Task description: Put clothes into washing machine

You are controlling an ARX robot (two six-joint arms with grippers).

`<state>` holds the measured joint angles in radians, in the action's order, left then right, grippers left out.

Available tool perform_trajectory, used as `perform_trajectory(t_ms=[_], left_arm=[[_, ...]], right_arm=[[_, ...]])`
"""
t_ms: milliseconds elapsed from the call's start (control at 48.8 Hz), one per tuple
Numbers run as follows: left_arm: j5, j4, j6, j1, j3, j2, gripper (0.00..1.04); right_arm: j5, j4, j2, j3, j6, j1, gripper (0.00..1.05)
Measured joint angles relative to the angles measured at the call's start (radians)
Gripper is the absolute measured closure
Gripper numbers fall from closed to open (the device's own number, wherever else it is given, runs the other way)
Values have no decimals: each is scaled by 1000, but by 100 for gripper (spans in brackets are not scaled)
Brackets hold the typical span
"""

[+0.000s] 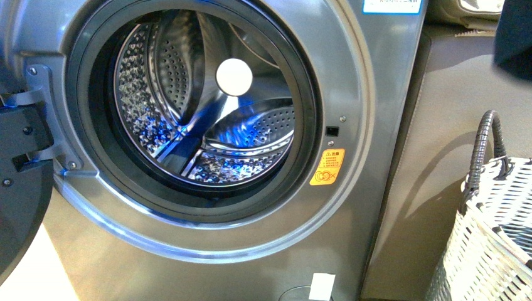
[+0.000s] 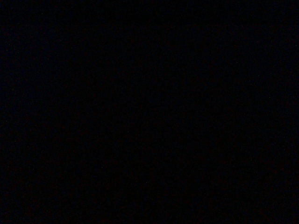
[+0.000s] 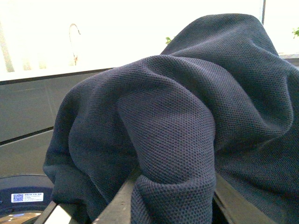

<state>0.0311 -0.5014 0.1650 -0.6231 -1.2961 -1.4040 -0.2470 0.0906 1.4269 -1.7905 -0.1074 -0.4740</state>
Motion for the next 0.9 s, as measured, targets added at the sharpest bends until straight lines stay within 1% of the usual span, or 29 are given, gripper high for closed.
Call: perform_trajectory(t_ms=[21, 103, 123, 205, 246, 267, 308, 349, 369, 390, 431, 513, 656, 800, 902], left_arm=[[0, -5, 1, 2, 3, 3, 27], [2, -10, 5, 13, 11, 11, 41], [5, -11, 5, 16, 13, 13, 45], [14, -19, 5, 30, 19, 18, 55], [19, -25, 5, 39, 23, 19, 61], [20, -28, 5, 47, 26, 21, 64], [23, -35, 5, 64, 34, 25, 71], [23, -43, 5, 84, 46, 31, 78], [22, -45, 5, 89, 50, 34, 80], [17, -49, 5, 106, 66, 42, 85], [4, -52, 11, 138, 100, 63, 90], [-24, -68, 25, 203, 186, 111, 93], [-97, -128, 36, 340, 404, 211, 93], [-101, -176, 26, 404, 515, 208, 93], [-97, -245, 4, 444, 585, 161, 93]], right_arm=[[0, 0, 0, 0, 0, 0, 74], [0, -2, 0, -3, 0, 0, 58], [0, -2, 0, -3, 0, 0, 56], [0, -3, -1, -8, 0, 0, 45], [0, -4, -2, -9, 0, 0, 38], [0, -4, -3, -10, 0, 0, 37], [0, -4, -4, -11, 0, 0, 28], [0, -4, -6, -11, 0, 0, 23], [0, -4, -6, -11, 0, 0, 19], [0, -4, -6, -11, 0, 0, 16], [0, -4, -7, -11, -1, 0, 6], [0, -4, -7, -11, -1, 0, 8], [0, -4, -7, -11, -1, 0, 8], [0, -4, -7, -11, -1, 0, 8], [0, -4, -7, -11, -1, 0, 8]])
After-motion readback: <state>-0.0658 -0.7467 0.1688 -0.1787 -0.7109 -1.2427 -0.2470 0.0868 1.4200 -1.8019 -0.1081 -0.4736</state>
